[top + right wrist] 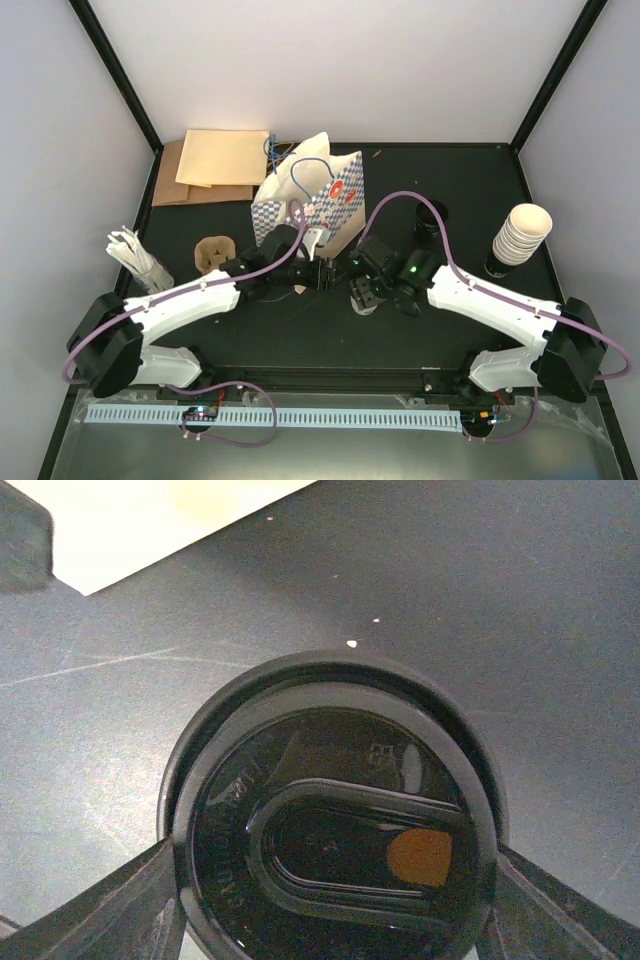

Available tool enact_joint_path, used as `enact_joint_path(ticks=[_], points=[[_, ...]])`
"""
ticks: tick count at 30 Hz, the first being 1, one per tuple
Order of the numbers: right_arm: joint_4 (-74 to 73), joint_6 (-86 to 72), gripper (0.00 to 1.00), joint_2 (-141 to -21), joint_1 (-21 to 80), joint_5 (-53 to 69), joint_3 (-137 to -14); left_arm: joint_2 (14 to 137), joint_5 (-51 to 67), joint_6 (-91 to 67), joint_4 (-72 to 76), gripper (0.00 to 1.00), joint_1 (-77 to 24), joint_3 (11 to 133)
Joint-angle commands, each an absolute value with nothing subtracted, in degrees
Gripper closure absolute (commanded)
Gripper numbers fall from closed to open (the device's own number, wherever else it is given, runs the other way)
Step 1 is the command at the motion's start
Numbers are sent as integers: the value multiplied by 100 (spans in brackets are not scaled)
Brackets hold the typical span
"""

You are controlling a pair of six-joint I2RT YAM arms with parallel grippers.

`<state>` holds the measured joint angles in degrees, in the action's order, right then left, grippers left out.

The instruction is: Pack the takeout coffee

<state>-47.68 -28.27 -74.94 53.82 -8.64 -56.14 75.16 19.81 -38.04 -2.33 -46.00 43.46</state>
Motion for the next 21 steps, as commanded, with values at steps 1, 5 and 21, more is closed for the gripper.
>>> enact_joint_path(ticks=[1, 5, 21], points=[[-5215, -2830, 27, -7573, 5640, 15, -5413, 6992, 1859, -3819, -456, 38, -4632, 4393], [-5196, -2828, 27, -7620, 5906, -1, -5422, 6597, 1784, -3888, -595, 38, -4632, 4116], [-4869, -2656, 27, -7941, 6475, 118, -5392, 5018, 1568, -4329, -1234, 37, -4412, 3085]])
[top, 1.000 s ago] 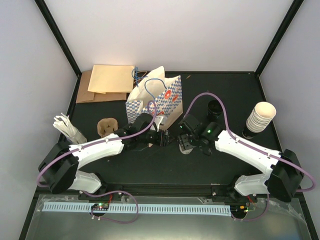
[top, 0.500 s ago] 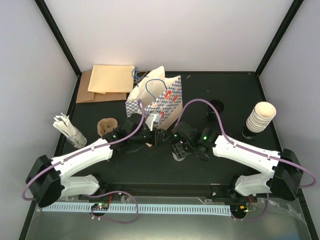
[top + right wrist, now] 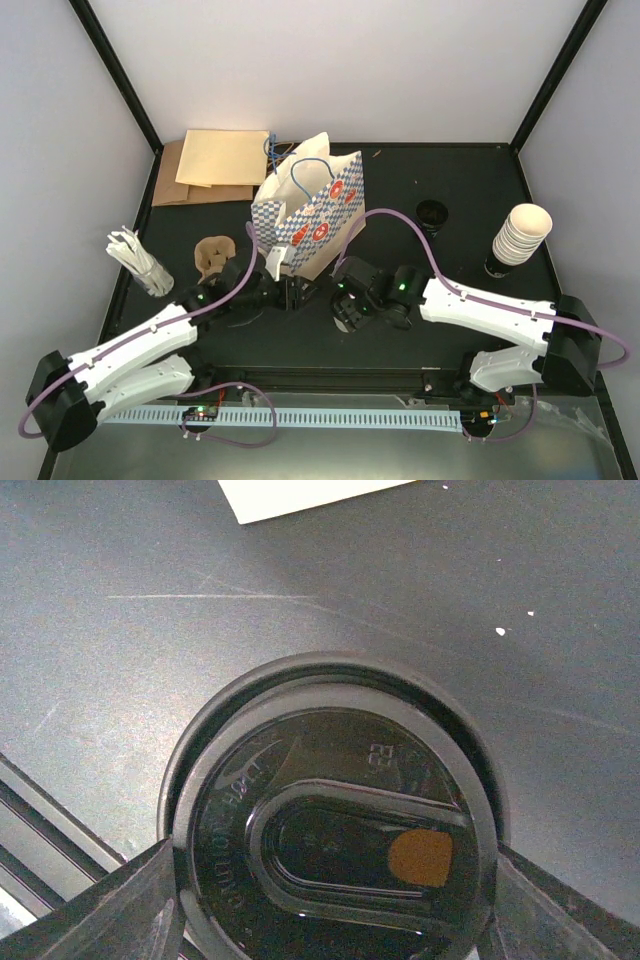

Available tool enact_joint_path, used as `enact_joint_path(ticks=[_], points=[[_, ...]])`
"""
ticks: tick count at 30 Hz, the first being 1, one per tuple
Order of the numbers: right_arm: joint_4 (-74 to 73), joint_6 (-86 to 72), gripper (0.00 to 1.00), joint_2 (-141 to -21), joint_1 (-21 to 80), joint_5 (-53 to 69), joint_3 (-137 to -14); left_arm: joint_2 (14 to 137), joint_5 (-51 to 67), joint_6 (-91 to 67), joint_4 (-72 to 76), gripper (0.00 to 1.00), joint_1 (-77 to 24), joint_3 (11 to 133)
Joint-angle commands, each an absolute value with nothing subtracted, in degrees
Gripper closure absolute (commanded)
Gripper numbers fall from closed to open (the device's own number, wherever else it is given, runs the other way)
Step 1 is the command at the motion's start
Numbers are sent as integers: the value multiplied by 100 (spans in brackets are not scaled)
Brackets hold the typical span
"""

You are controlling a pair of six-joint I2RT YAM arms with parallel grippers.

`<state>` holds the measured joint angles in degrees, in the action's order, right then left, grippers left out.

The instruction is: Pack the takeout coffee

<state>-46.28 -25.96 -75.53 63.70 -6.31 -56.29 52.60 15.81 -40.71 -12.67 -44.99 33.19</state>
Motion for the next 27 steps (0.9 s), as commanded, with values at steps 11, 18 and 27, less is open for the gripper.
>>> enact_joint_path(ticks=[11, 18, 27], points=[[-4900, -2522, 27, -8060, 6623, 151, -5413, 5390, 2496, -4564, -449, 49, -4128, 2741], [-4920, -2505, 27, -8112, 6646, 130, -5434, 5939, 2902, -4587, -90, 56, -4116, 2696], [-4917, -2486, 27, -8180, 6658, 118, -5450, 6206, 2984, -4562, 59, 57, -4114, 2672]])
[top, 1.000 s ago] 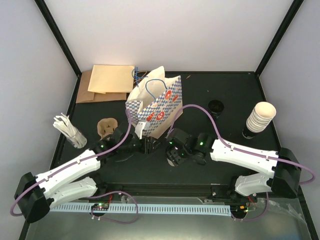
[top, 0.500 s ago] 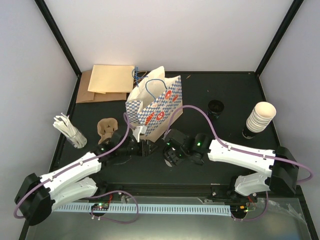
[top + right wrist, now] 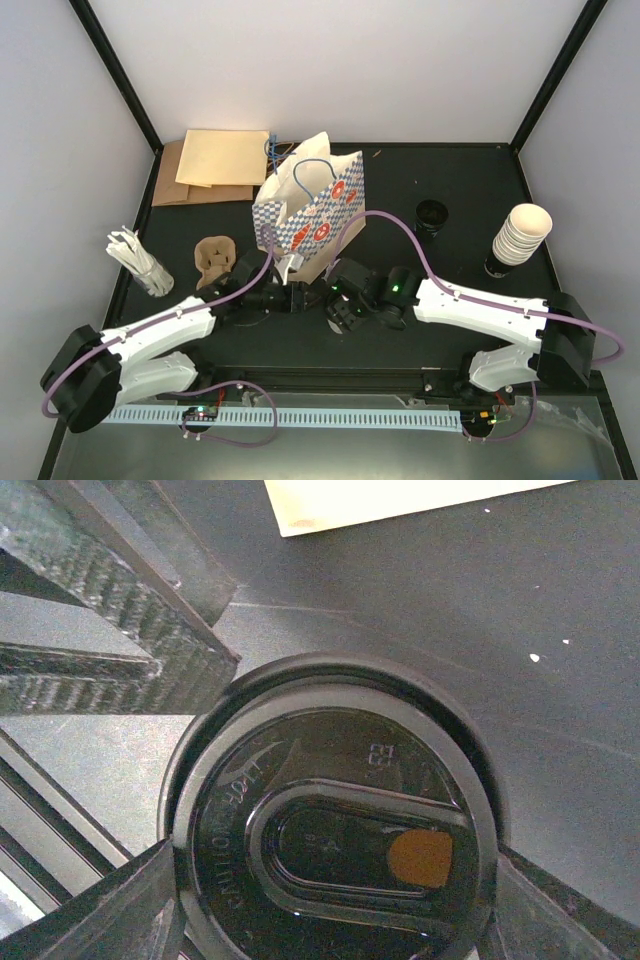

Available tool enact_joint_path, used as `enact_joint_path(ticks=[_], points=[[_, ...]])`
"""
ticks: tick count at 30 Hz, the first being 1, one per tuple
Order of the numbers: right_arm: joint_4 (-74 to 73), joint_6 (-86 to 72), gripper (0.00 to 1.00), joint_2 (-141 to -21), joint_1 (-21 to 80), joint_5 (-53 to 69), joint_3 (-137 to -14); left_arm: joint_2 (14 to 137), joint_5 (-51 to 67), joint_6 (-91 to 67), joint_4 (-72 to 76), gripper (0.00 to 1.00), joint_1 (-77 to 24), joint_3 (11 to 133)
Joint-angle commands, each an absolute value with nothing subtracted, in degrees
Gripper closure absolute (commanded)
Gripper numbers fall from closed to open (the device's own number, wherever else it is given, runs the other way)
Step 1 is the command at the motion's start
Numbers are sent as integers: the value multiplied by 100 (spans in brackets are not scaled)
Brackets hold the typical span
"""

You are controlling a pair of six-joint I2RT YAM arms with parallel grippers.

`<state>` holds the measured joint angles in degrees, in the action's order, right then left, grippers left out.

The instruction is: Pack the takeout coffee

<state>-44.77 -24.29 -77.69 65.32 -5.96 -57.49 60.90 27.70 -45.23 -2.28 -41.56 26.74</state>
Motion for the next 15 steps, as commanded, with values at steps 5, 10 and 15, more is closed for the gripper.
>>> enact_joint_path(ticks=[5, 10, 15], points=[[-4922, -2472, 27, -8208, 6666, 130, -5467, 6393, 2999, -4591, 122, 58, -4114, 2629], [-4931, -2440, 27, -8247, 6703, 154, -5484, 6491, 2898, -4639, 75, 60, -4115, 2604], [-4957, -2365, 27, -8363, 6860, 206, -5556, 6612, 2784, -4651, -97, 60, -4116, 2626]])
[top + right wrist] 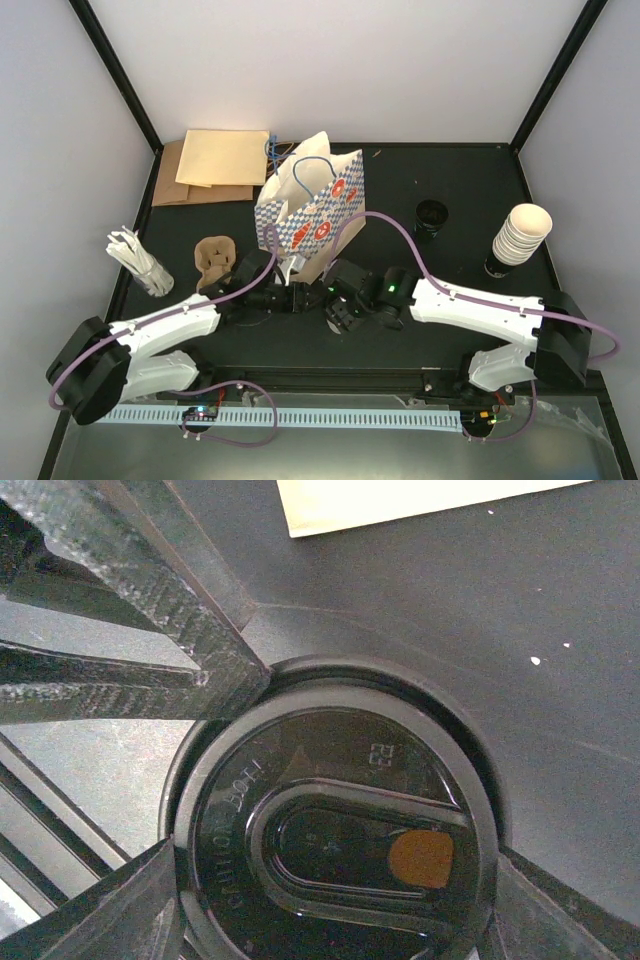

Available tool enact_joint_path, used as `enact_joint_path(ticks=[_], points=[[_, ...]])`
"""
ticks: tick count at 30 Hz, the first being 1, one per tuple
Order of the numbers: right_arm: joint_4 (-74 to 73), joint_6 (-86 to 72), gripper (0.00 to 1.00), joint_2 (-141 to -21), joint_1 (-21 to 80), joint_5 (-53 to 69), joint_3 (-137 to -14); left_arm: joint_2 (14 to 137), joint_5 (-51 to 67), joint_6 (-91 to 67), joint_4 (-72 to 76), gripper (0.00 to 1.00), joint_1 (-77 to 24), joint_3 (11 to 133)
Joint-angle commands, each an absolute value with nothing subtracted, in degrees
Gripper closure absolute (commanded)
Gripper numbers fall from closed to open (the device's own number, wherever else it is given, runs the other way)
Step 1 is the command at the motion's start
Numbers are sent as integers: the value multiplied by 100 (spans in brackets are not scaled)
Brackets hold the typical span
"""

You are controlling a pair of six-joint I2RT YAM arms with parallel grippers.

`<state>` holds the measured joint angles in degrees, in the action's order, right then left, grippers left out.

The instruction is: Pack the takeout coffee

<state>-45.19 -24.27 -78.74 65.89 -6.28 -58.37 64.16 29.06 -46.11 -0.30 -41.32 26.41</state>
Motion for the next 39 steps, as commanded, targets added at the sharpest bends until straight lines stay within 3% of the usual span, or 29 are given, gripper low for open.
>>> enact_joint_path(ticks=[1, 11, 20, 27, 33, 39], points=[[-4957, -2363, 27, -8385, 6899, 205, -5569, 6644, 2783, -4642, -181, 60, -4115, 2646], [-4920, -2381, 27, -8585, 6956, 240, -5547, 6802, 2637, -4817, -720, 64, -4123, 2631], [-5016, -2498, 27, -8883, 6959, 325, -5590, 7298, 2548, -5145, -277, 67, -4359, 2383], [-5135, -2483, 29, -8858, 6961, 289, -5728, 6946, 2222, -5150, -498, 66, -4456, 2395], [-5097, -2377, 29, -8672, 6957, 207, -5822, 6214, 2133, -5079, -738, 60, -4456, 2559], [-5148, -2228, 29, -8588, 6953, 89, -5902, 5537, 2093, -5019, -848, 43, -4438, 2699]])
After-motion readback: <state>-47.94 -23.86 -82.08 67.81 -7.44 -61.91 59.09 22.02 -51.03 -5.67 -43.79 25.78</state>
